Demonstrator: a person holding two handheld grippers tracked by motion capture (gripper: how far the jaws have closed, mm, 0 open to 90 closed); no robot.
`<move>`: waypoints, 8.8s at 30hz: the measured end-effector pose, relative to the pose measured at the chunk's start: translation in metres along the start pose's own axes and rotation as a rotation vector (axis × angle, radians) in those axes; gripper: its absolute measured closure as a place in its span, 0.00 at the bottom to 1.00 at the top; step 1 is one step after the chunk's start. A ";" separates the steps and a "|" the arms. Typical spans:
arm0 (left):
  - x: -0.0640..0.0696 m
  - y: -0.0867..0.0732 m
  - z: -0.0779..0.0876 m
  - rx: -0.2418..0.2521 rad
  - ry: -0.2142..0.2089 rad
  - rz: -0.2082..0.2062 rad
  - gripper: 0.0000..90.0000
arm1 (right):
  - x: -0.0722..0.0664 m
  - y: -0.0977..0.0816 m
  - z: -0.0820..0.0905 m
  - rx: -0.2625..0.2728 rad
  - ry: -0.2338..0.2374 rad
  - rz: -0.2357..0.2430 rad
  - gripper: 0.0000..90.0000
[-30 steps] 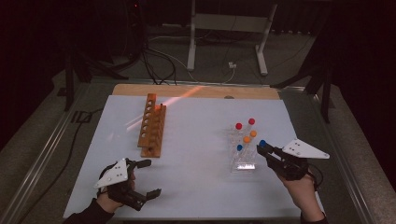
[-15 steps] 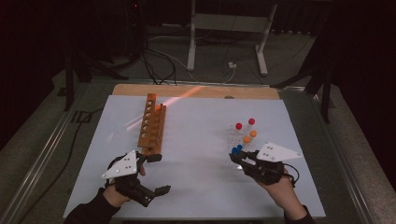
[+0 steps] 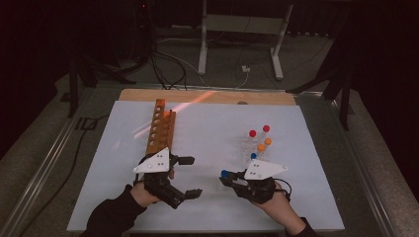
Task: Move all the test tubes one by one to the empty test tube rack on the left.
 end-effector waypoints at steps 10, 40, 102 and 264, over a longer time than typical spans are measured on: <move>-0.006 0.002 -0.015 -0.007 0.022 -0.021 0.30 | -0.014 -0.001 -0.012 -0.018 0.047 0.001 0.86; 0.005 -0.003 -0.041 -0.097 0.046 -0.174 0.85 | -0.013 -0.002 -0.015 -0.039 0.043 -0.010 0.86; -0.212 0.047 0.080 -0.055 0.573 -0.013 0.87 | 0.005 0.027 0.018 0.196 -0.015 -0.033 0.00; -0.045 -0.023 0.053 -0.040 0.197 0.056 0.03 | 0.073 0.009 0.043 0.112 -0.305 -0.062 0.86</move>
Point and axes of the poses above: each handheld gripper's, and its own axes: z roughly backward along the jaws, y roughly out of its top, x roughly to its right, the point moved 10 cm from there along -z, roughly forward along the jaws, and after that the axes turned 7 degrees about -z, right-handed, at the moved point
